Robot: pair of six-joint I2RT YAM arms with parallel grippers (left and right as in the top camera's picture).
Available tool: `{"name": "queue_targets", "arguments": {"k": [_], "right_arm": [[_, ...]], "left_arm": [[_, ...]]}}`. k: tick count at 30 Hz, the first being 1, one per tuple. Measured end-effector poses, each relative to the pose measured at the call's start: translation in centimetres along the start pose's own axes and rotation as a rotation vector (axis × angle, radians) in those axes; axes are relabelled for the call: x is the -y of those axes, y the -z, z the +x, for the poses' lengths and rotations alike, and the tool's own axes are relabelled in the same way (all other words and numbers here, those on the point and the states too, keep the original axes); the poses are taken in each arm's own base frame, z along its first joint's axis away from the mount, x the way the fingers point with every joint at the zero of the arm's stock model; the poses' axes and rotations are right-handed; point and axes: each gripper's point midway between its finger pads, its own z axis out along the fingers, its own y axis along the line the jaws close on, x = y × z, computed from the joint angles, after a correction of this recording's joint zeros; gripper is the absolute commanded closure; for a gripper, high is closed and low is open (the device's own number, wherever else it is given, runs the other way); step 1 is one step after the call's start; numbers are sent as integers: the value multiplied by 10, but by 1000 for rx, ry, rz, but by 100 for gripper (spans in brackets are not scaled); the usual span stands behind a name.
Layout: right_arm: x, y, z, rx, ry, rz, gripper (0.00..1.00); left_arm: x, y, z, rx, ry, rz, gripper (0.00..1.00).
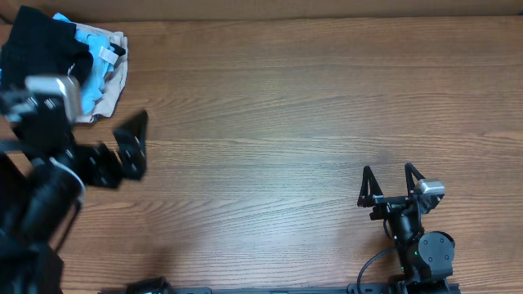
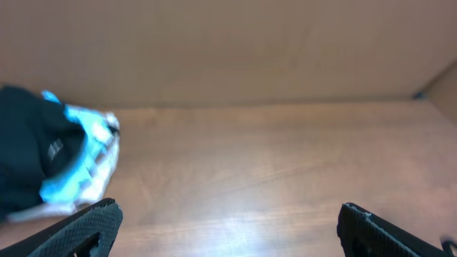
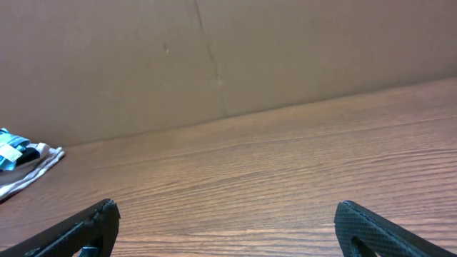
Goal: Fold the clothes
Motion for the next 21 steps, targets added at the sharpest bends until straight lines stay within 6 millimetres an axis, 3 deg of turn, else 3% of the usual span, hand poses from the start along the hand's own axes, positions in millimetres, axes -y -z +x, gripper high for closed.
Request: {"name": "queue_targets", "arguments": {"k": [8,13,21], "right_arm": [[0,0,0,-1,0,0,0],[0,0,0,1,0,-1,0],[0,0,0,0,0,0,0]], "left_arm": [[-5,-1,80,-35,6,-33,0],[-19,-21,104,71,-36,-65,0],[-29,-43,124,374,-125,-69,0]]}}
